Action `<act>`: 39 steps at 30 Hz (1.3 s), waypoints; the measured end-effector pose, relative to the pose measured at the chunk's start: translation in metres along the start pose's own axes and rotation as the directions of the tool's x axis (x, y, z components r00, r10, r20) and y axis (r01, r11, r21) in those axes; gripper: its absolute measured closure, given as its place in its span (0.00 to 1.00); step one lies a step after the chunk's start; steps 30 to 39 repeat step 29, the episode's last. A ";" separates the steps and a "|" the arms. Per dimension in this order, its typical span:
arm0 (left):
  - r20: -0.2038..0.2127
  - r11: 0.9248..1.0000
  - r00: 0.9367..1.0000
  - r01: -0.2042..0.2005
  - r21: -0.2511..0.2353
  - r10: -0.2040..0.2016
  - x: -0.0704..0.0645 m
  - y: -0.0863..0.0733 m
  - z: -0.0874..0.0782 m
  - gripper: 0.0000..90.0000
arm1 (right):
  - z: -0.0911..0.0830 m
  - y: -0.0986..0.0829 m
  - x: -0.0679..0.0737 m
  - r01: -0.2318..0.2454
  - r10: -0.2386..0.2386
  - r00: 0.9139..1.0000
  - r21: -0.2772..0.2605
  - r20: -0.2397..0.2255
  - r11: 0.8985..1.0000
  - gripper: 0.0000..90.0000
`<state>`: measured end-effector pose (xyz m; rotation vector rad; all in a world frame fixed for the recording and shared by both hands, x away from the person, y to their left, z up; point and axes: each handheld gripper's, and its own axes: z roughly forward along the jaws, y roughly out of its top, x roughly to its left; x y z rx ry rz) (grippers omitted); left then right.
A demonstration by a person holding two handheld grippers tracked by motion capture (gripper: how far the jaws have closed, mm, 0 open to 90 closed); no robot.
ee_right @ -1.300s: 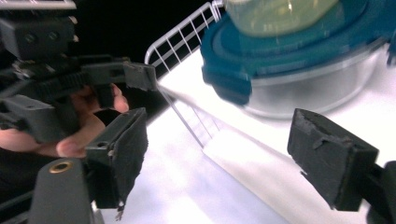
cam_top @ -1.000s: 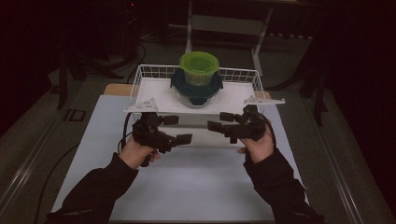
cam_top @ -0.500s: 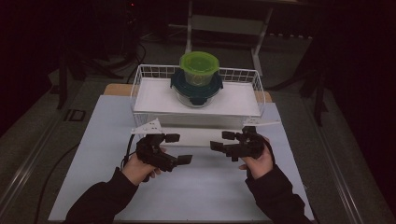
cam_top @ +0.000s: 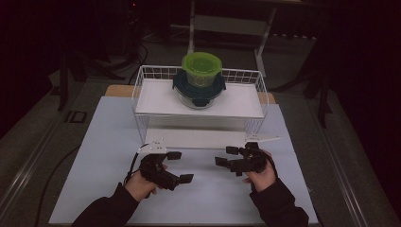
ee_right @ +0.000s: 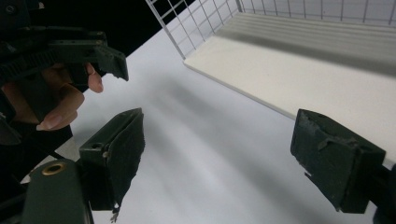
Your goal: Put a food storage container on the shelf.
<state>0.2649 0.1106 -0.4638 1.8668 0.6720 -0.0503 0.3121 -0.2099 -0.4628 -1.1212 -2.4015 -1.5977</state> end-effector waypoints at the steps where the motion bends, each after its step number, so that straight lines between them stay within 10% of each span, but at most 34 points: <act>1: 0.002 1.000 1.000 0.003 0.004 -0.003 0.000 -0.003 0.001 0.01 | 0.000 -0.003 -0.001 0.001 -0.001 1.000 0.000 -0.001 1.000 0.19; 20: -0.004 1.000 1.000 -0.016 0.027 0.016 0.006 -0.033 0.013 0.01 | -0.013 -0.044 -0.017 -0.028 0.027 0.999 0.012 0.032 1.000 0.19; 39: -0.010 0.998 0.999 -0.036 0.052 0.036 0.005 -0.038 0.017 0.01 | -0.012 -0.047 -0.022 -0.032 0.031 0.999 0.016 0.036 0.999 0.19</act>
